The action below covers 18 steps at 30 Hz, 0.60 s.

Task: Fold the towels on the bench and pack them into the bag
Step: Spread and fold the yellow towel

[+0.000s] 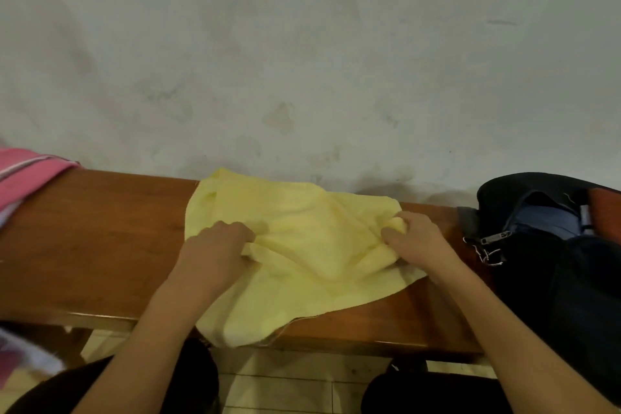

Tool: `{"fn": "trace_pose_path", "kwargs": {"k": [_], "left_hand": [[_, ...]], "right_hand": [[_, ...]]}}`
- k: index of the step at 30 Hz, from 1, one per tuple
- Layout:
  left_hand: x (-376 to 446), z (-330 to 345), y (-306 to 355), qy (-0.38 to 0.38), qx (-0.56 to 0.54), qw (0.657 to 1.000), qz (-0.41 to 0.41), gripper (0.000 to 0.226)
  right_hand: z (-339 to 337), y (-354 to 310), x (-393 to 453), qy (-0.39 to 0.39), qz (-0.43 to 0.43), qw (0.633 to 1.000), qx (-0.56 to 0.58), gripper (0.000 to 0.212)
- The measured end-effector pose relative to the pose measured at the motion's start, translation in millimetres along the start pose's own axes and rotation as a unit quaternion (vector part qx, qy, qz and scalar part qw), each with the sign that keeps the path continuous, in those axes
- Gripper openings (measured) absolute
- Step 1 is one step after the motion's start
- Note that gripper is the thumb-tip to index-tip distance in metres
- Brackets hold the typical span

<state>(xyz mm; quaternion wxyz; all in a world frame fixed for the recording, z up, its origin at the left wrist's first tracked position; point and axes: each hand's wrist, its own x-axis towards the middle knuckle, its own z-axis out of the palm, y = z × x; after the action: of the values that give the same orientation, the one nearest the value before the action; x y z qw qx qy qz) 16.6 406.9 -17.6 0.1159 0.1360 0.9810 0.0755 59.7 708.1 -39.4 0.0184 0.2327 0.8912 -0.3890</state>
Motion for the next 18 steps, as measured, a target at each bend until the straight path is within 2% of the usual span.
{"fn": "trace_pose_path", "kwargs": {"k": [1,3,6,12,16,18], "left_hand": [[-2,-4,-6,0.007,0.008,1.0,-0.005,0.038],[-5,-10,-22,0.04,0.031,0.999,-0.004,0.009],[-6,-7,-38,0.07,0.037,0.997,0.0,0.036],[-15,-2,-53,0.053,-0.121,0.991,0.011,0.033],[-18,1,-65,0.061,-0.122,0.991,0.01,0.026],[-21,4,-68,0.067,-0.171,0.983,0.01,0.025]], "right_hand": [[2,0,-5,-0.002,0.0,1.0,0.021,0.024],[8,0,-15,-0.001,0.001,0.999,0.053,0.02],[12,8,-23,0.012,0.006,0.995,0.099,0.009],[7,10,-37,-0.006,0.014,0.982,0.187,0.028],[9,9,-38,-0.009,0.028,0.969,0.244,0.025],[6,10,-38,-0.014,0.044,0.963,0.266,0.019]]}}
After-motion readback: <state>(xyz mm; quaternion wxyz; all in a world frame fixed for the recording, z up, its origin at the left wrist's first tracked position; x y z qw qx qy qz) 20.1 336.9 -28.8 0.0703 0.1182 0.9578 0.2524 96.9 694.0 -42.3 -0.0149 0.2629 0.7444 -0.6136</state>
